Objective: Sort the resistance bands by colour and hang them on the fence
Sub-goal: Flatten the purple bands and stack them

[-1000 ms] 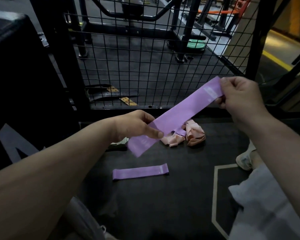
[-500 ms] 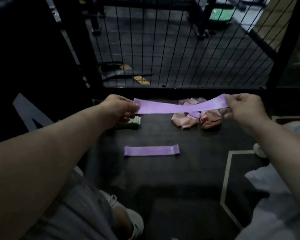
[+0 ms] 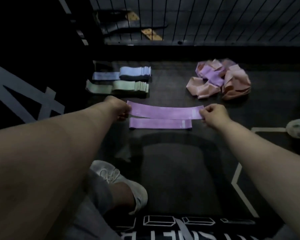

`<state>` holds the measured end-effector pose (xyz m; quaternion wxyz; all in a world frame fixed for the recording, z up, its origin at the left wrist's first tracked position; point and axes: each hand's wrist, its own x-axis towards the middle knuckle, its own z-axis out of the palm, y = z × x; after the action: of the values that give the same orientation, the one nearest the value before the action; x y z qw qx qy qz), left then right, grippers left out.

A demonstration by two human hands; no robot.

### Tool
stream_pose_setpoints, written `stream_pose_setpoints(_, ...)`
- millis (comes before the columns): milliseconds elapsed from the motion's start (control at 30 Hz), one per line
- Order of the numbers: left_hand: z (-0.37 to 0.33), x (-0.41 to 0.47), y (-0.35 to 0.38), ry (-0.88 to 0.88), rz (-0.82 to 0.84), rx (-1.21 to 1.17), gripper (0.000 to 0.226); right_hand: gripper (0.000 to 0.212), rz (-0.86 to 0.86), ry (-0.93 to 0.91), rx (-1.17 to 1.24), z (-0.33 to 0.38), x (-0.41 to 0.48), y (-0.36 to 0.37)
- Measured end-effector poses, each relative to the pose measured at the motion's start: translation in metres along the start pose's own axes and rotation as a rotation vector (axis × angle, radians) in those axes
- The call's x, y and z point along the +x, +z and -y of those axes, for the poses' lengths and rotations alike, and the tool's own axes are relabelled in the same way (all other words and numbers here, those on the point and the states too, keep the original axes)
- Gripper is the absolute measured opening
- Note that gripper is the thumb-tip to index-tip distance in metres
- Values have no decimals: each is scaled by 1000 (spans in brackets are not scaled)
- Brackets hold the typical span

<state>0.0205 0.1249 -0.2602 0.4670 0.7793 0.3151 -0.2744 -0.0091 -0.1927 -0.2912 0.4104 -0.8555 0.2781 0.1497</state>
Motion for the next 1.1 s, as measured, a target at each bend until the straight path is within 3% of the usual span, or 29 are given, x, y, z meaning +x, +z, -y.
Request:
stream_pose_setpoints(100, 19, 22, 20, -72, -29, -5, 12, 22, 11, 69, -6, -21, 20, 20)
stream_pose_setpoints(367, 35, 67, 51, -169, -119, 52, 11, 13, 12, 60, -142, -47, 46, 51)
stream_pose_setpoints(433, 38, 74, 54, -172, -114, 69, 18, 8, 1, 35, -179, -49, 51, 56)
stream_pose_setpoints(733, 62, 100, 72, -114, -170, 73, 4, 17, 26, 32, -388, -55, 59, 71)
stream_pose_setpoints(800, 65, 104, 75, -120, -196, 102, 12, 18, 37, 40, -427, -56, 61, 72)
stream_pose_setpoints(867, 66, 106, 76, -113, -204, 161, 14, 19, 58, 58, -461, -56, 63, 73)
stream_pose_setpoints(933, 66, 107, 75, -88, -200, 243, 3, 21, 68, 75, -484, -57, 64, 74)
stream_pose_setpoints(1000, 68, 108, 73, -53, -188, 344, 11, 28, 35, 58, -495, -58, 64, 77)
stream_pose_setpoints(1100, 68, 104, 75, 43, -242, 624, 32, 52, -10, -171, -646, -61, 64, 77)
